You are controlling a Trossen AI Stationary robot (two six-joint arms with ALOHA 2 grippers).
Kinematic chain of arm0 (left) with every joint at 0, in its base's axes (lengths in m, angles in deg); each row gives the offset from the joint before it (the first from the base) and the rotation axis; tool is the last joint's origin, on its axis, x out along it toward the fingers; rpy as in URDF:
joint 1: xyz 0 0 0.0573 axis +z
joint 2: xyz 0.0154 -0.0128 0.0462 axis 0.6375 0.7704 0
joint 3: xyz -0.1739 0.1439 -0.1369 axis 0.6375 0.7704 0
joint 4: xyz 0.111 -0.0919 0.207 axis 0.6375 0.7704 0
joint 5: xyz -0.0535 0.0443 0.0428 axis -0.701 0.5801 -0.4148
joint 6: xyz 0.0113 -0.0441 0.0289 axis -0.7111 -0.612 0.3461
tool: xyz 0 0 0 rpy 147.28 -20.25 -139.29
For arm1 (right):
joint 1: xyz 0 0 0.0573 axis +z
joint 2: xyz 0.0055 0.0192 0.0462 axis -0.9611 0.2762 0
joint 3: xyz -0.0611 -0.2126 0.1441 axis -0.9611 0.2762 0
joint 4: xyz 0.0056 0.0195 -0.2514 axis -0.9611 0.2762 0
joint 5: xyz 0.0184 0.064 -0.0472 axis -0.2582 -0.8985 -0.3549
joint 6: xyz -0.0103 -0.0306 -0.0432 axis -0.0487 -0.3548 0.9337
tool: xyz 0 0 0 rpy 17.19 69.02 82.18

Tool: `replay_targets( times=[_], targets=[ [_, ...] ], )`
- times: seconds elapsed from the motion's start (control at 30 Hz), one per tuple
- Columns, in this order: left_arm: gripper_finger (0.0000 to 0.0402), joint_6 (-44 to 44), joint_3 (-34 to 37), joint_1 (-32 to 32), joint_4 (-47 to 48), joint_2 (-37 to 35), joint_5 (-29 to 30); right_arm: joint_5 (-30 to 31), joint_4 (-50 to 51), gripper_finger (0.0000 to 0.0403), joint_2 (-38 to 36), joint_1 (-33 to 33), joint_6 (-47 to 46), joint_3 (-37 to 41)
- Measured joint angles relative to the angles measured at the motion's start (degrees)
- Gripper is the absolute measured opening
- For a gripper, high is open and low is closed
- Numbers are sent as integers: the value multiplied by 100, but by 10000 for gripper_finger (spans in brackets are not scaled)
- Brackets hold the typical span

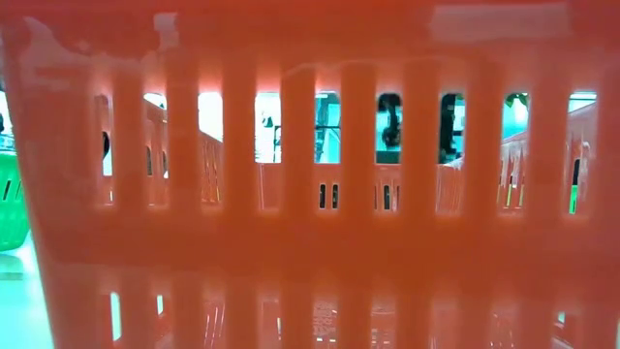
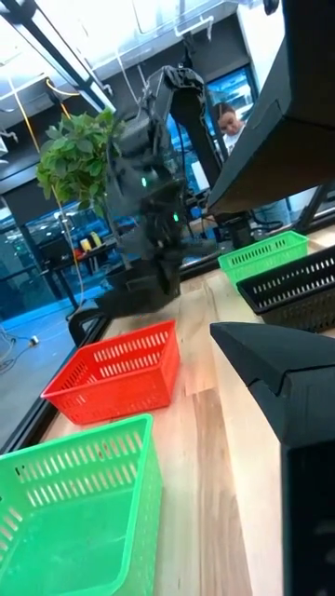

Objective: Stack baskets by color
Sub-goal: Stack the top black basket on the black baskets

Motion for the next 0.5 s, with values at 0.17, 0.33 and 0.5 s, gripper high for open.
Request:
replay_targets(
  times=[0.17, 0.33, 0.5],
  targets=[
    [193, -15, 0, 0, 0, 0, -13, 153, 234, 6, -447, 127, -395, -586],
    [193, -15, 0, -2, 0, 0, -15, 154, 343, 4, -861, 464, -763, -1285],
    [193, -15, 0, -2, 0, -2, -19, -15, 367, 4, -1099, 1264, -1017, -1909]
  ],
)
